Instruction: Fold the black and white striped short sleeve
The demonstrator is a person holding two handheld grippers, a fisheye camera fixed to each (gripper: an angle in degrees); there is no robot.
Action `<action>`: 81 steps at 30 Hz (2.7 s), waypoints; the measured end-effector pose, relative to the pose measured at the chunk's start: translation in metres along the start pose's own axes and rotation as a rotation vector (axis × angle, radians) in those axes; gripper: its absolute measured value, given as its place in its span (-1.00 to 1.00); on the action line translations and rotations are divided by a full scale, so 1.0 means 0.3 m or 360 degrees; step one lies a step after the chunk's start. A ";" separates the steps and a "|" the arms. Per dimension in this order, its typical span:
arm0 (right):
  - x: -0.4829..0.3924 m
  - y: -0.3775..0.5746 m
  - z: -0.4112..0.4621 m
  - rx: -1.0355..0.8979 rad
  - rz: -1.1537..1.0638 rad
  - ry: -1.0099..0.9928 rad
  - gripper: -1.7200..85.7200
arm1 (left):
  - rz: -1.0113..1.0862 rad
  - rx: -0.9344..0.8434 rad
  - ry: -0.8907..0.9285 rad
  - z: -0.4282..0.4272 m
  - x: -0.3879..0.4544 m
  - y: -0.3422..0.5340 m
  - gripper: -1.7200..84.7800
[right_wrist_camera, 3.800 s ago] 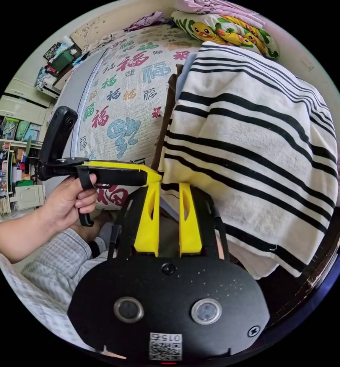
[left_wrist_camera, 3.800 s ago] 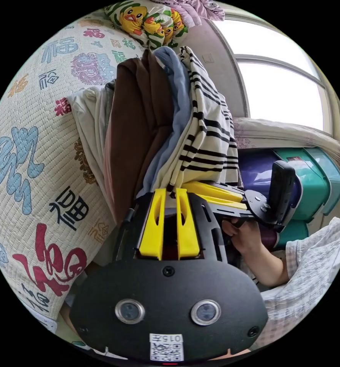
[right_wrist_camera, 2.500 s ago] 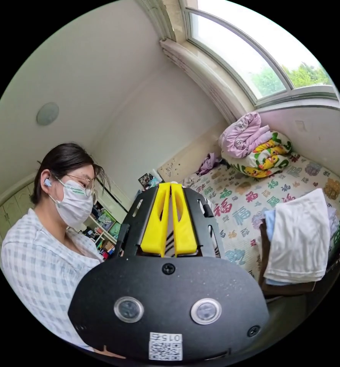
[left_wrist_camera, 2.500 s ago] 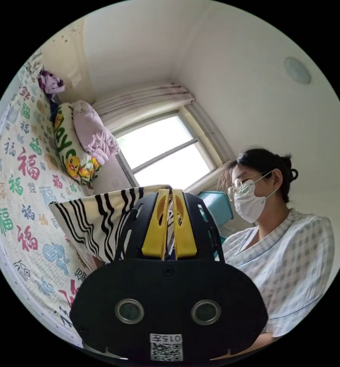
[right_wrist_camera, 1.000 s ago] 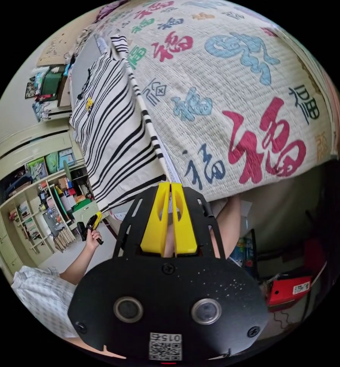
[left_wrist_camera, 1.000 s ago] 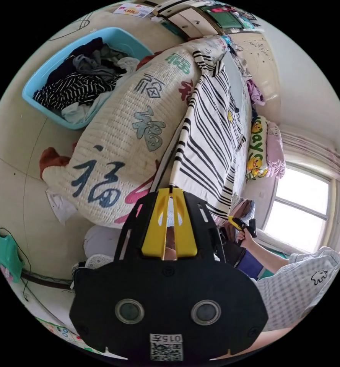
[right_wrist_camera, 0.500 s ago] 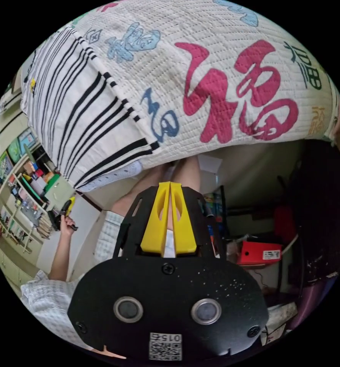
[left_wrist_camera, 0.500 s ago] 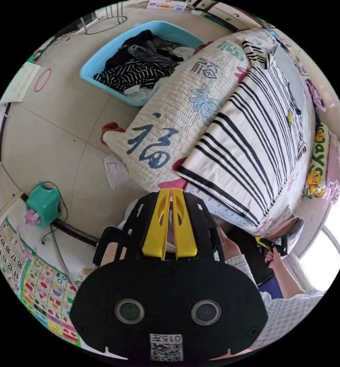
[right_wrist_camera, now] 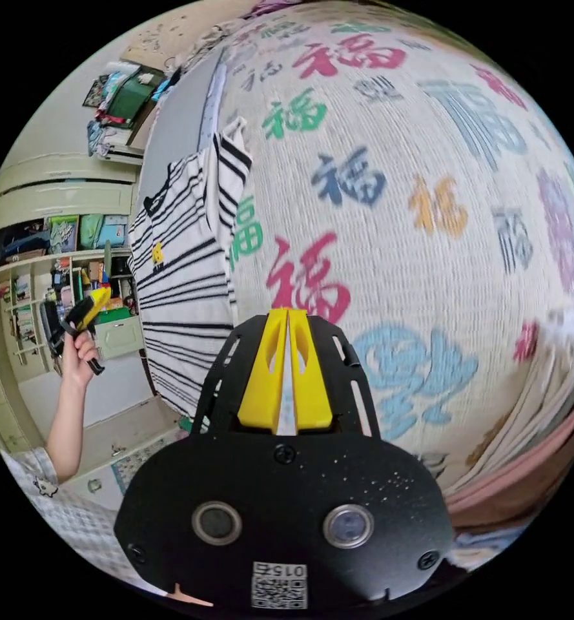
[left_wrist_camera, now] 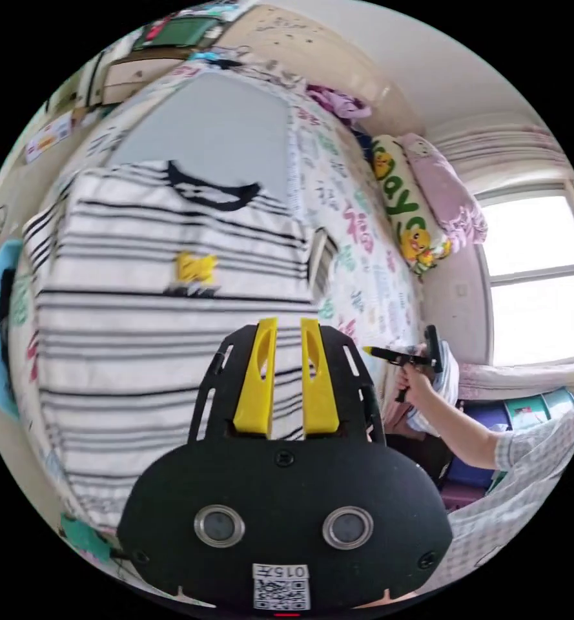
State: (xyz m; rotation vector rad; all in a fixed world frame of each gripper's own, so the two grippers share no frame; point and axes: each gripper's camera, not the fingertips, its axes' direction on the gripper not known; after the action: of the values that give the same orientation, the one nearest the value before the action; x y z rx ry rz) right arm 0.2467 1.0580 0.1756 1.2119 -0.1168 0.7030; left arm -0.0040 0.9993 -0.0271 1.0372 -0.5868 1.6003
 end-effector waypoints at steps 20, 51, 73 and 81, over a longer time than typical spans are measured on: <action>-0.174 -0.395 -0.103 0.0101 -0.0826 0.0012 -0.75 | 0.0185 -0.0382 -0.0786 0.146 0.878 -0.851 -0.94; -0.241 -0.508 -0.234 -0.0127 -0.1151 -0.0252 -0.85 | 0.0015 -0.0218 -0.0658 -0.595 1.036 -0.754 -0.97; 0.028 0.026 -0.264 0.0245 0.0049 -0.0261 -0.97 | 0.0261 -0.0166 -0.0078 0.171 1.132 -0.690 -0.79; -0.058 0.105 -0.296 0.0406 -0.0046 -0.0285 -0.87 | 0.0143 -0.0021 0.0018 0.030 0.913 -0.437 -0.82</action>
State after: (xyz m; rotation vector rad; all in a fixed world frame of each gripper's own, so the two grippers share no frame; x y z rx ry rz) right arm 0.1910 1.1344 0.1605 1.5180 -0.1618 0.5956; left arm 0.1147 1.1713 0.1936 1.0038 -0.6436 1.6775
